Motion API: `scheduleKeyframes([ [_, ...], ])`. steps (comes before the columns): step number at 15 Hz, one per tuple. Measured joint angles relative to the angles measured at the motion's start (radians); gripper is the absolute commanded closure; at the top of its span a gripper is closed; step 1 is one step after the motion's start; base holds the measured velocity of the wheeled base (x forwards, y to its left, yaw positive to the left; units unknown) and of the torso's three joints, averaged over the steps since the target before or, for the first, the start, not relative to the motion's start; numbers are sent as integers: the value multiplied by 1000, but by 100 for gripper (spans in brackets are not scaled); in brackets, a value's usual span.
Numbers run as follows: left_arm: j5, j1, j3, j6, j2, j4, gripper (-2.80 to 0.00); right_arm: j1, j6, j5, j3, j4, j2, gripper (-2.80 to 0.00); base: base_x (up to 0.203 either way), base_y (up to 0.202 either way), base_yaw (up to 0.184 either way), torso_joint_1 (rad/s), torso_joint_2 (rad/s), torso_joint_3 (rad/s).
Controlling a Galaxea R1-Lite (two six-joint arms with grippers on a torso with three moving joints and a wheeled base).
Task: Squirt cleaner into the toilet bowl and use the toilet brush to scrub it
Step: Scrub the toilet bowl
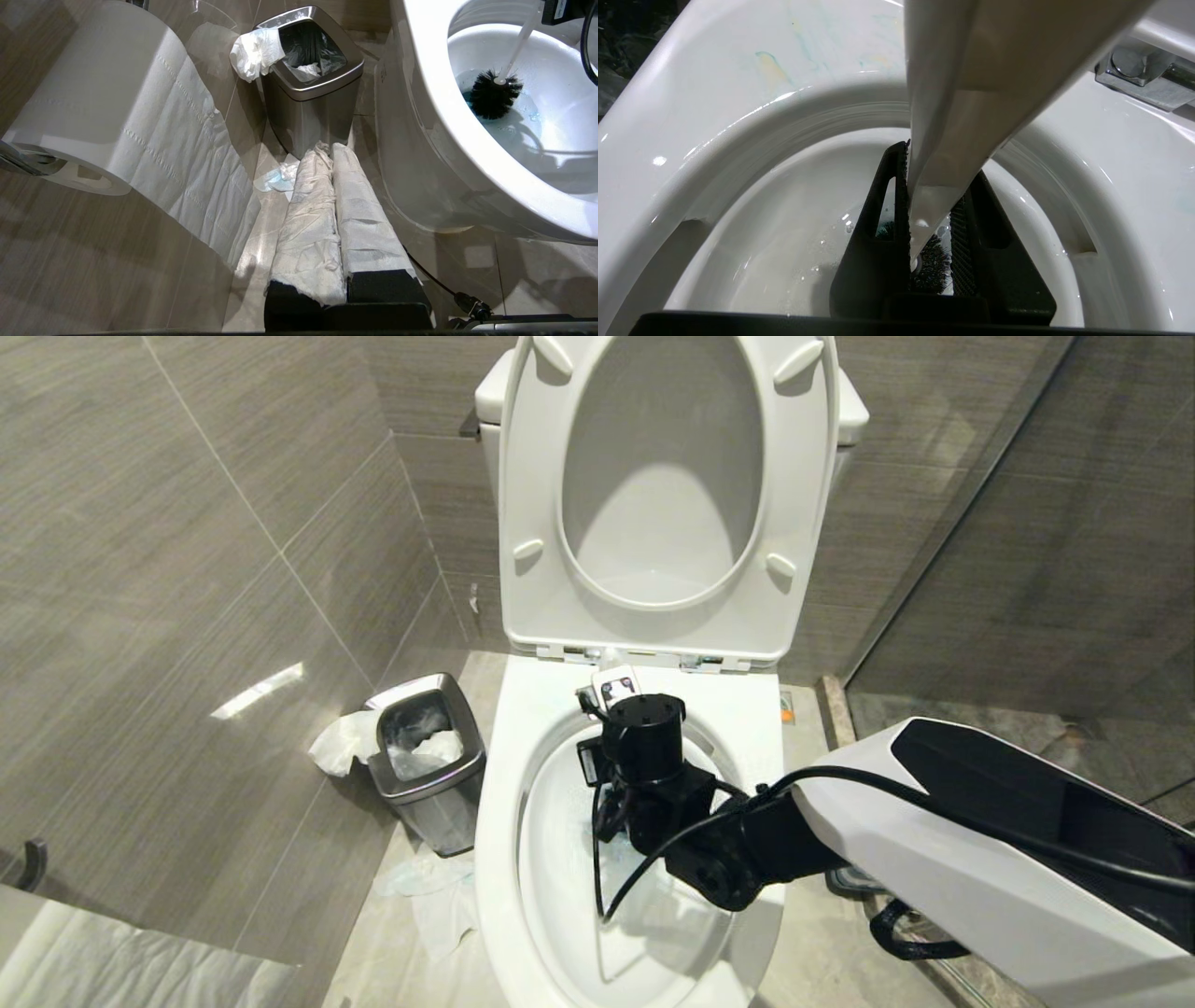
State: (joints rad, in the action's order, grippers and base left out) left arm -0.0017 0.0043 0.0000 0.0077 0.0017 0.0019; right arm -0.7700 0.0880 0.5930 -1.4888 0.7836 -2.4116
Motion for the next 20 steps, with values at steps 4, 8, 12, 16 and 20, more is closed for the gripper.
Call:
scheduleKeyframes([
  [4,0,0,0,0,0,0,0,0,0,9,10,-3,40,0,0,0,0,0,0,0],
  [8,0,0,0,0,0,0,0,-11,2,36,58,-28,162,0,0,0,0,0,0,0],
  [12,0,0,0,0,0,0,0,-54,2,81,167,-56,320,0,0,0,0,0,0,0],
  [16,0,0,0,0,0,0,0,-64,-1,115,259,-70,401,0,0,0,0,0,0,0],
  [20,0,0,0,0,0,0,0,-63,-7,115,272,-64,385,0,0,0,0,0,0,0],
])
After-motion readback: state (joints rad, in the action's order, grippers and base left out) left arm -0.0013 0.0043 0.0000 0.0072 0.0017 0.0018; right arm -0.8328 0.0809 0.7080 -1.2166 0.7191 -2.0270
